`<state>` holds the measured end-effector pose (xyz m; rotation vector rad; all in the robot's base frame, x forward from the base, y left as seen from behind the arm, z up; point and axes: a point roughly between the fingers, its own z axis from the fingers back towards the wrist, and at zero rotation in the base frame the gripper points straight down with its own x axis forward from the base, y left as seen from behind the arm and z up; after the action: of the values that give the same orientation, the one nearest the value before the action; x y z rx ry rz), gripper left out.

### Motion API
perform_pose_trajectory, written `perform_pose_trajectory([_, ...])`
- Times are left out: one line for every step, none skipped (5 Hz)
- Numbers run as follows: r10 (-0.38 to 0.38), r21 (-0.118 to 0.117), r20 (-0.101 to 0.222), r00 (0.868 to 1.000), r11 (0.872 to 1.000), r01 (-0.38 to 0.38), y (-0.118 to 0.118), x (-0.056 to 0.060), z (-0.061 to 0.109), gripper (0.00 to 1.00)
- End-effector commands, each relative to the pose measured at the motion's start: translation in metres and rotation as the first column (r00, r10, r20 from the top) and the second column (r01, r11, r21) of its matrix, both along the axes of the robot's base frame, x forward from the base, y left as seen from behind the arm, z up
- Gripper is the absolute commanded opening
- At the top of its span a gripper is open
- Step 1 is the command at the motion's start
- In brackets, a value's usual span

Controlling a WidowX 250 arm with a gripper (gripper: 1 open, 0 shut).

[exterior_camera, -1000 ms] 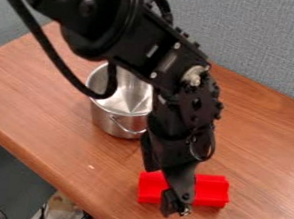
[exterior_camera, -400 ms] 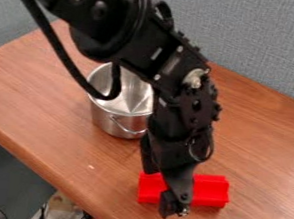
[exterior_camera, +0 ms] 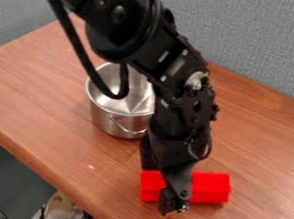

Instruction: Put the red object in the metal pot

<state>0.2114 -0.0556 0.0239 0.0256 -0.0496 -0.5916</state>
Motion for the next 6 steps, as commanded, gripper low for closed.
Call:
perform_pose_trajectory([0.015, -0.002, 0.016, 1.000, 1.000, -0.015, 0.002, 0.011, -0.001, 0.00])
perform_pose_trajectory([0.006, 0.005, 0.019, 1.000, 1.000, -0.007, -0.002, 0.013, 0.001, 0.00])
perform_pose_trajectory([0.000, 0.010, 0.024, 1.000, 1.000, 0.000, -0.005, 0.015, 0.002, 0.00])
perform_pose_trajectory([-0.006, 0.014, 0.027, 1.000, 1.000, 0.005, -0.008, 0.016, 0.003, 0.00])
perform_pose_trajectory([-0.010, 0.014, 0.028, 1.000, 1.000, 0.009, -0.012, 0.018, 0.001, 0.00])
perform_pose_trajectory([-0.015, 0.018, 0.033, 0.999, 1.000, 0.015, -0.016, 0.019, 0.003, 0.00])
